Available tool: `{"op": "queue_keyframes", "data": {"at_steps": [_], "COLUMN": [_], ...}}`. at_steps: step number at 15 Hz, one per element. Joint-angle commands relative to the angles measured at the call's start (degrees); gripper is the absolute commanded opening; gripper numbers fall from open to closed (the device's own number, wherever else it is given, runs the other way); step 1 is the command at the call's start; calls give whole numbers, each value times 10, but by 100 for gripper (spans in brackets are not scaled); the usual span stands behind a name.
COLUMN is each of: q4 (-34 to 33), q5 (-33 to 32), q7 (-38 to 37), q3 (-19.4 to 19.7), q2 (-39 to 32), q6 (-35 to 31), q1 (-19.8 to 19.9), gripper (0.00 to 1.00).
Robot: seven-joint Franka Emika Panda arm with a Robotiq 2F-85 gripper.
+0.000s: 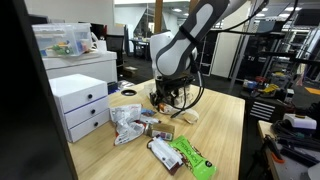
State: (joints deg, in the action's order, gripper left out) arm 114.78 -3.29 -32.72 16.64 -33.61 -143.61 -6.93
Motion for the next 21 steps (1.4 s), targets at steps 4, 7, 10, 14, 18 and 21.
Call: {"op": "queue_keyframes", "data": {"at_steps": [4, 7, 10, 14, 18, 21], "q4": [-35, -57, -79, -92, -99, -98], "q5": [-38, -53, -67, -80, -88, -93], "q7": [-21, -20, -19, -21, -20, -20], "q3": [6, 3, -2, -5, -7, -8], "q2": [-15, -22, -31, -39, -44, -44], "q6": [74, 134, 183, 196, 197, 197], "q1": [-3, -2, 1, 2, 1, 0], "gripper": [78, 100, 100, 83, 49, 30]}}
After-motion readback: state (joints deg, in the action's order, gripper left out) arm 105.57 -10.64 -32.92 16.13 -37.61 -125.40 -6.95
